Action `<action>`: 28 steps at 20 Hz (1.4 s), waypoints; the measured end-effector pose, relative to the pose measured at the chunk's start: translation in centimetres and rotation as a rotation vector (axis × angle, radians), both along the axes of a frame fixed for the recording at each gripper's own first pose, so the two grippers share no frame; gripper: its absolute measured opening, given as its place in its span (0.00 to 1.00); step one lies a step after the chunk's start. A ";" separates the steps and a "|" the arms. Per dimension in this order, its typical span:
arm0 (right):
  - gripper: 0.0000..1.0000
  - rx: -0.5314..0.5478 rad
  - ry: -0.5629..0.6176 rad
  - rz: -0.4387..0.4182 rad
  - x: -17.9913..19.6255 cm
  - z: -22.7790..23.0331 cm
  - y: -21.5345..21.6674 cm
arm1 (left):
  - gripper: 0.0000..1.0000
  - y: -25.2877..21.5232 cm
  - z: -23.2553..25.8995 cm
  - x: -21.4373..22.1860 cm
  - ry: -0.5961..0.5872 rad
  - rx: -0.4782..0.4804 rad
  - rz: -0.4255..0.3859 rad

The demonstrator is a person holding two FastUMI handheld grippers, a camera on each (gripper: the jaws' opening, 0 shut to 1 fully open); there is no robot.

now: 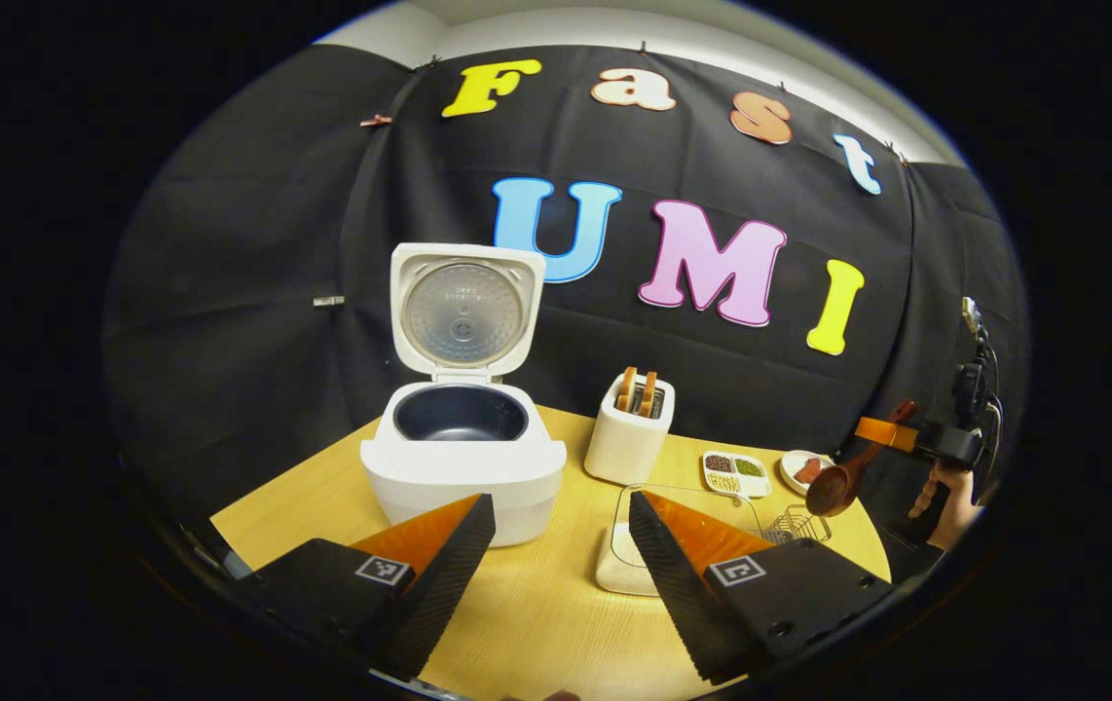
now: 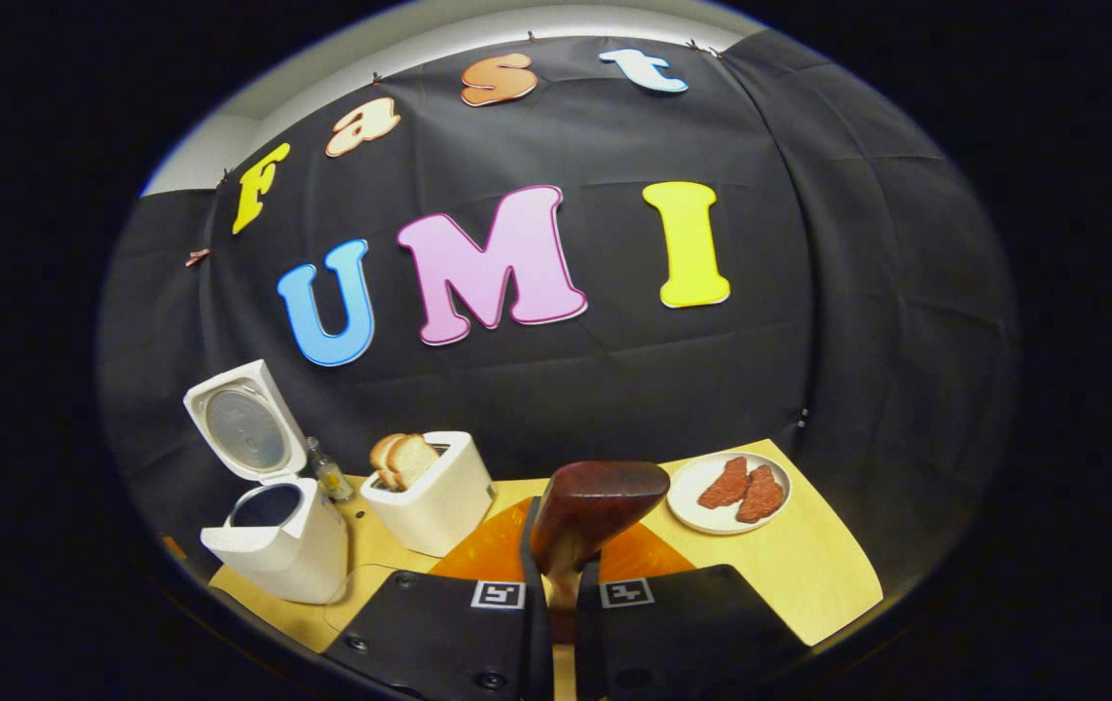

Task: Close the left gripper, press the button to open the rice cooker; take a wooden spoon from the chopstick holder with the right hand, scoop a spoonful of rice and pour it into the rice cooker, then put the wooden spoon back into the chopstick holder.

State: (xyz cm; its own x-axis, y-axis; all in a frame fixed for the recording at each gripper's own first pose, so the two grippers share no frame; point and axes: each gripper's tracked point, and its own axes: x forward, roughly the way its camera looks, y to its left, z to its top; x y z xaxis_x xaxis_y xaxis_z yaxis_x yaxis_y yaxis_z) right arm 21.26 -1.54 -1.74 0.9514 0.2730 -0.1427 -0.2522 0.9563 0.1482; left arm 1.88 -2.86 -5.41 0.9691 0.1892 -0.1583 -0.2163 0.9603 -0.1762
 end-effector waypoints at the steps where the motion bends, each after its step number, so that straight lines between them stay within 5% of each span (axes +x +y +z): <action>1: 0.13 0.001 -0.004 0.023 -0.7 0.4 1.7 | 0.96 0.9 -0.4 -0.3 0.002 -0.011 0.004; 8: 0.13 -0.040 -0.029 0.131 -2.5 -1.3 11.3 | 0.96 6.6 -2.0 -2.5 0.022 -0.040 -0.005; 16: 0.13 -0.188 0.039 0.058 -1.5 -11.6 12.7 | 0.96 9.1 -5.4 -1.9 0.062 -0.039 -0.079; 28: 0.13 0.124 0.303 0.046 -4.1 -15.4 20.0 | 0.96 12.7 -7.4 -0.9 0.085 -0.093 -0.059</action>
State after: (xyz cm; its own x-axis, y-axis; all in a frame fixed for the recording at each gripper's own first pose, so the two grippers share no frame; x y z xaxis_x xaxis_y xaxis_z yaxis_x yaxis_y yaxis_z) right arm 17.17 18.48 -17.15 0.8571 0.3475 -0.3802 -0.2210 0.9148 0.3380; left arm 1.02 9.80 -12.83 0.9605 0.1132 -0.2541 -0.1781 0.9520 -0.2490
